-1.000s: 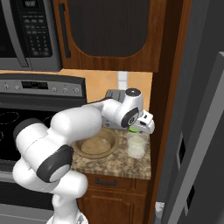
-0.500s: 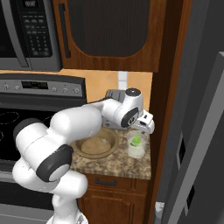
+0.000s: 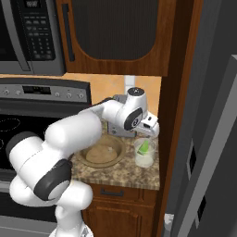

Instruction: Grab a lemon wedge from the fridge and one ice cube from the ice bowl, and put them in the glass of lemonade.

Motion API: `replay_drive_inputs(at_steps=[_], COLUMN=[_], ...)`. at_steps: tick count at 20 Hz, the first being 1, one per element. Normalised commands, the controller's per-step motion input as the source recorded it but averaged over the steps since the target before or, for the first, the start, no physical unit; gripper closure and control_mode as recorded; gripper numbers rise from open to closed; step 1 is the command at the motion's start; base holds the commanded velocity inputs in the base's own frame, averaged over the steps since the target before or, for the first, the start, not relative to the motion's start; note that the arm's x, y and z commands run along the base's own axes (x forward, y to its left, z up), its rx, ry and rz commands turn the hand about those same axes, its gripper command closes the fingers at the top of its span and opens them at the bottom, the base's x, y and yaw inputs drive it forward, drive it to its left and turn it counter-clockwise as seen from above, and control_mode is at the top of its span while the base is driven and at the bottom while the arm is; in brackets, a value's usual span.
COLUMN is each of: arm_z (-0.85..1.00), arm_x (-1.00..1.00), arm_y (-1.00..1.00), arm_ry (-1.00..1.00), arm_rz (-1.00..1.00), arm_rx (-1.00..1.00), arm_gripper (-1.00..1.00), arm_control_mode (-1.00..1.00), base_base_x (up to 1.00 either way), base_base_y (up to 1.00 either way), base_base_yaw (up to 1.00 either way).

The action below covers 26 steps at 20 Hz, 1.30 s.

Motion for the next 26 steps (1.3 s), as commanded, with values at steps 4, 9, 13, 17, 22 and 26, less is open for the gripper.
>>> replay_drive_inputs(at_steps=[4,9,13,17,22,26], arm_z=[0.05,0.00,0.04,0.34,0.64,0.74], arm_x=[-0.14,-0.23,-0.32,-0.48,-0.59,-0.70], arm_y=[0.39,0.37,0.56,0.73,0.61,0.43], arm_ry=[-0.03,-0.05,-0.08,-0.01,0.06,0.09], arm_rz=[0.00,0.00,0.03,0.07,0.15,0.19], arm_rx=[0.00,0.00,0.00,0.00,-0.01,-0.02], arm_gripper=[-1.00,-1.00,-1.00,-1.00,-1.00,-1.00], arm_control_mode=[-1.00,-1.00,-1.00,-1.00,-1.00,-1.00], base_base_x=[0.00,0.00,0.00,0.00,0.00,0.00], base_base_y=[0.00,0.00,0.00,0.00,0.00,0.00], base_base_yaw=[0.00,0.00,0.00,0.00,0.00,0.00])
